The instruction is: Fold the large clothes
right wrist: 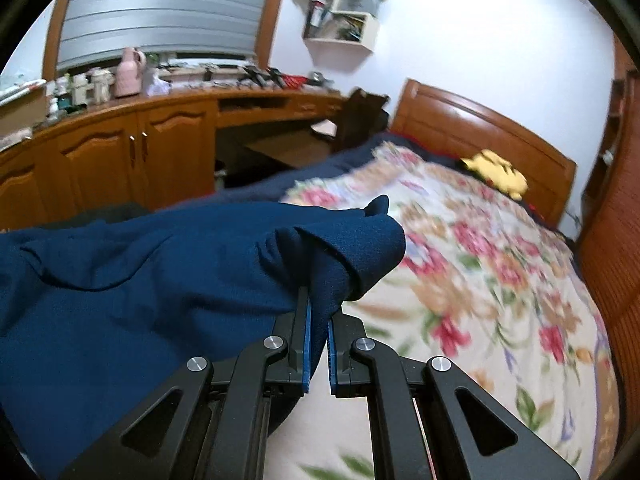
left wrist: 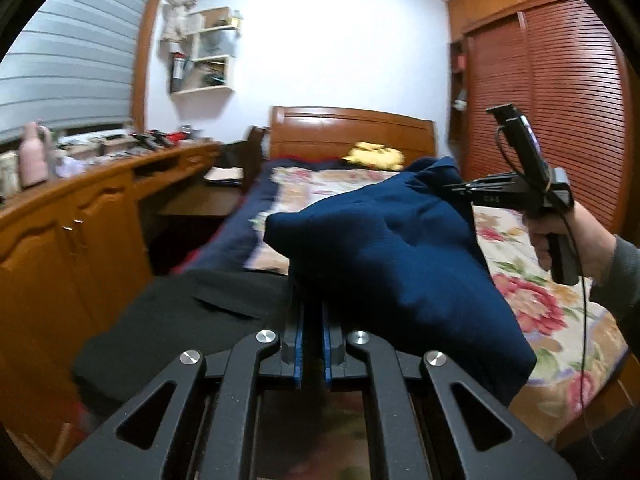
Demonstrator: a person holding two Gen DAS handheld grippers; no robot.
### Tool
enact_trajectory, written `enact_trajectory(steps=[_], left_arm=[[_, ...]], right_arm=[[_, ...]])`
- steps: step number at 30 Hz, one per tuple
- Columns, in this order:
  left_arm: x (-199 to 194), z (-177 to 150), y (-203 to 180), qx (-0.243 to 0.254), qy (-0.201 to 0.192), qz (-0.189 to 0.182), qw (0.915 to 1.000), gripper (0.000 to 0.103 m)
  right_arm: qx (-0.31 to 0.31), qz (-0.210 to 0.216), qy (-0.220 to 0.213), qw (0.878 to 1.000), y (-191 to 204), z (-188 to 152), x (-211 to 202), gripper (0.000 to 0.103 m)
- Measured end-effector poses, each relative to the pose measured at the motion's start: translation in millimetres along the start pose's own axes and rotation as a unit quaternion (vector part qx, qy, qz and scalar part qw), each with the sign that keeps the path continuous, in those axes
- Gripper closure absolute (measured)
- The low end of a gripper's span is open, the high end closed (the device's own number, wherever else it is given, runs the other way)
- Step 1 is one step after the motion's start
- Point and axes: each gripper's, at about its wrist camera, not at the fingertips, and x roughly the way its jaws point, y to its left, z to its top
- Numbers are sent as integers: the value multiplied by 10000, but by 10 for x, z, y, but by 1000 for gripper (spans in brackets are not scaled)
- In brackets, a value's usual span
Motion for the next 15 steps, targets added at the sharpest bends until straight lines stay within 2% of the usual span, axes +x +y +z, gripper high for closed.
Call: enact_trajectory(steps=[5,9,12,14,15], left_arm=[[-104,42,556,-124,83,754,9970,95],[-198,-69,1028,-325,192,1417,9892,95],[-43,-247,1254,-492,486,1739,9823,95],[105,-445,1337,-590,740,1769,9797,95],[154,-532,1357,-640,784,1772,9789,96]], right_arm=[[-60,355,-252,9990,511,514,275,97],[-165,652,-416,9969,979,738,470,97],[-264,634,-512,9963,1221,725,668,97],[-252,627,-374,9970,1357,599,803,95],[-241,638,-271,9973,1387,520,847,90]])
